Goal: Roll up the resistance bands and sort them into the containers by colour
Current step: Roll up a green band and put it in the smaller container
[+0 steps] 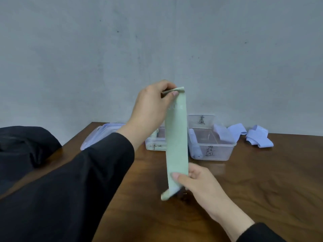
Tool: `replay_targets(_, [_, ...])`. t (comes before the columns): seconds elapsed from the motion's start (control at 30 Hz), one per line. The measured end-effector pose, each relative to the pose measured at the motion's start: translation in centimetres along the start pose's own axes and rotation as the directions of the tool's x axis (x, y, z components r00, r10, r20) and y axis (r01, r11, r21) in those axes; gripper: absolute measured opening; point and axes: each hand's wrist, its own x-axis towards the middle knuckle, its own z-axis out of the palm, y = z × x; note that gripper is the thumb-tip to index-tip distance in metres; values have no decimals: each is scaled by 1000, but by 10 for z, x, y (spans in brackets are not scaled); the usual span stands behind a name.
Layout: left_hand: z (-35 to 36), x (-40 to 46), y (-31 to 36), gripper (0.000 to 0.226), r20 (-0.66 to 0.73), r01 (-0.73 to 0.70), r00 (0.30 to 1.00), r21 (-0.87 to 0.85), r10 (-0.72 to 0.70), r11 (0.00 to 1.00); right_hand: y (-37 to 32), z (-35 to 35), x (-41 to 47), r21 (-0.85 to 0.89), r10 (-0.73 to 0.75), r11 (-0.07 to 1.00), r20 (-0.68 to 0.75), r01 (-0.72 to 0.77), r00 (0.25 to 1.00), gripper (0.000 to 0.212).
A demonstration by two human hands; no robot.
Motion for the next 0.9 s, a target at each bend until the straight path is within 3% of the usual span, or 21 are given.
replay_targets(0.1, [10,12,-17,8,36,21,999,45,-23,999,5,-5,-6,-11,114,993,81,-114,990,17])
replay_targets(0.2, [31,20,-35,8,102,23,994,122,-35,992,8,-9,-8,-109,145,986,164,-128,976,19])
replay_targets(0.3, [56,20,-54,7,199,15,978,202,-56,979,11,-11,-7,-282,202,945,100,-167,974,18])
replay_targets(0.37, [71,17,-66,9,272,25,958,242,-93,970,14,-13,-5,-555,194,811,-42,-185,980,31])
replay_targets(0.43, [82,11,-76,23,347,10,930,304,-121,953,15,-18,-3,-807,93,554,-183,-204,979,46])
replay_targets(0.47, [85,7,-81,33,360,-17,927,328,-108,945,17,-21,-2,-855,36,475,-215,-206,976,47])
replay_targets(0.5, [86,-1,-83,38,341,-39,937,321,-77,946,17,-25,-2,-863,0,467,-221,-195,975,46])
replay_targets(0.6, [73,-48,-78,15,232,-52,973,214,1,975,21,-37,-7,-788,-89,614,-130,-48,988,27])
replay_targets(0.7, [51,-110,-69,8,390,-55,921,148,-8,987,24,-44,-21,-681,-175,709,83,184,981,16])
replay_targets(0.8, [33,-148,-69,8,582,-72,813,58,25,996,31,-47,-30,-700,-162,631,304,335,939,16])
replay_targets(0.9, [28,-159,-76,18,736,-225,670,79,95,971,38,-45,-29,-764,-110,536,360,360,927,21])
